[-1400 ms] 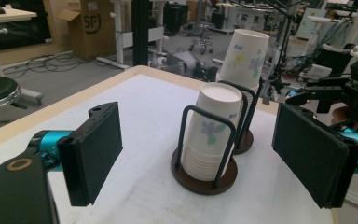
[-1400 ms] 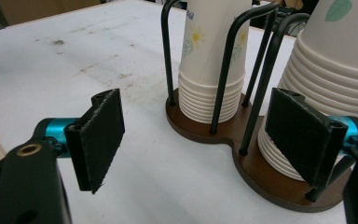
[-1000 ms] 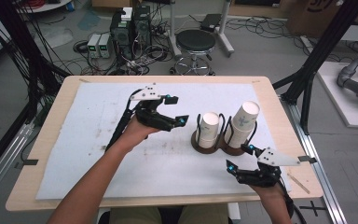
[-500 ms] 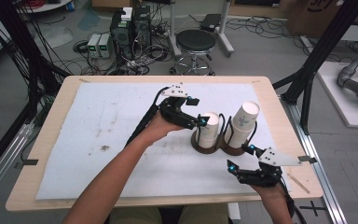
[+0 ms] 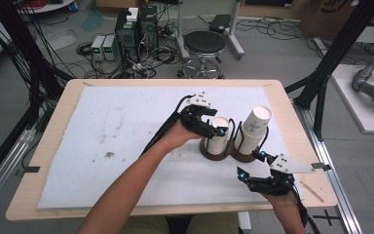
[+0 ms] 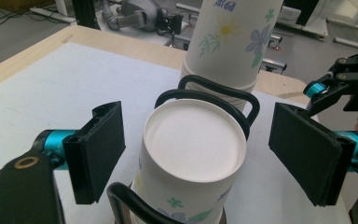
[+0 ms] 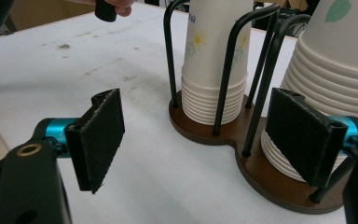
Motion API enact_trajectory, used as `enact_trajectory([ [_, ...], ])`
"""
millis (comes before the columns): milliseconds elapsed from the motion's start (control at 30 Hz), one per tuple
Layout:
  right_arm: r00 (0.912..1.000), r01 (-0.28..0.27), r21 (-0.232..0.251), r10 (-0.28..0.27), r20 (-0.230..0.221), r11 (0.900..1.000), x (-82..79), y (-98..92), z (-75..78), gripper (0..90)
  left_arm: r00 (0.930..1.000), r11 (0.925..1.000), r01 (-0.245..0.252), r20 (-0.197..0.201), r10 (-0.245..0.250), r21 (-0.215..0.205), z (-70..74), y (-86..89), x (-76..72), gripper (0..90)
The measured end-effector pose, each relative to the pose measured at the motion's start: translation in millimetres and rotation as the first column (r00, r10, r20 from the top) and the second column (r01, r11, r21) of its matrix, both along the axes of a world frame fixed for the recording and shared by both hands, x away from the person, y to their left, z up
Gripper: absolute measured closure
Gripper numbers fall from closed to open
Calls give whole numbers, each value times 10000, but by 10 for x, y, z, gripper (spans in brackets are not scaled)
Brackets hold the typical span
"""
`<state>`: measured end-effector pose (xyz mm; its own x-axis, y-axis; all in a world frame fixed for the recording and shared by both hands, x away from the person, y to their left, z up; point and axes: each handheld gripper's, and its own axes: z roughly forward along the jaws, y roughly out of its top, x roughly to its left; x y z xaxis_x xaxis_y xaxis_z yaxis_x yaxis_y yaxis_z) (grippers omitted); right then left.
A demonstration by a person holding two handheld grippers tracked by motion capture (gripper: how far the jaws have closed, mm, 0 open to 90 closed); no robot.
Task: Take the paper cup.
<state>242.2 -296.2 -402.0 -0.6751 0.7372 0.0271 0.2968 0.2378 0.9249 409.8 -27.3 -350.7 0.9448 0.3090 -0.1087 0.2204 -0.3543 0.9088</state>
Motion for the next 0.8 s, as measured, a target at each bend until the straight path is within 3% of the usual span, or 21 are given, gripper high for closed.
enact_trajectory([
  [233, 10000, -24, 3, 24, -10, 10000, 3, 1, -2, 200, 9999, 9988, 59, 82, -63, 482, -46, -90, 10, 209],
  [400, 10000, 3, 34, -3, -35, 10000, 1, -4, -1, 200, 9999, 9984, 49, 103, -55, 571, -61, -107, 18, 244],
  [500, 10000, 5, 26, -5, -27, 10000, 3, -12, -2, 200, 9998, 9973, 84, 170, -96, 732, -58, -95, 27, 322],
  [600, 10000, 3, 9, -3, -30, 10000, 6, -11, -5, 200, 9997, 9972, 13, 242, -31, 745, -50, -90, 29, 347],
  [800, 10000, 0, 27, 1, -40, 10000, 4, -5, -5, 200, 9997, 9996, -78, 247, 71, 278, 8, -66, 28, 358],
])
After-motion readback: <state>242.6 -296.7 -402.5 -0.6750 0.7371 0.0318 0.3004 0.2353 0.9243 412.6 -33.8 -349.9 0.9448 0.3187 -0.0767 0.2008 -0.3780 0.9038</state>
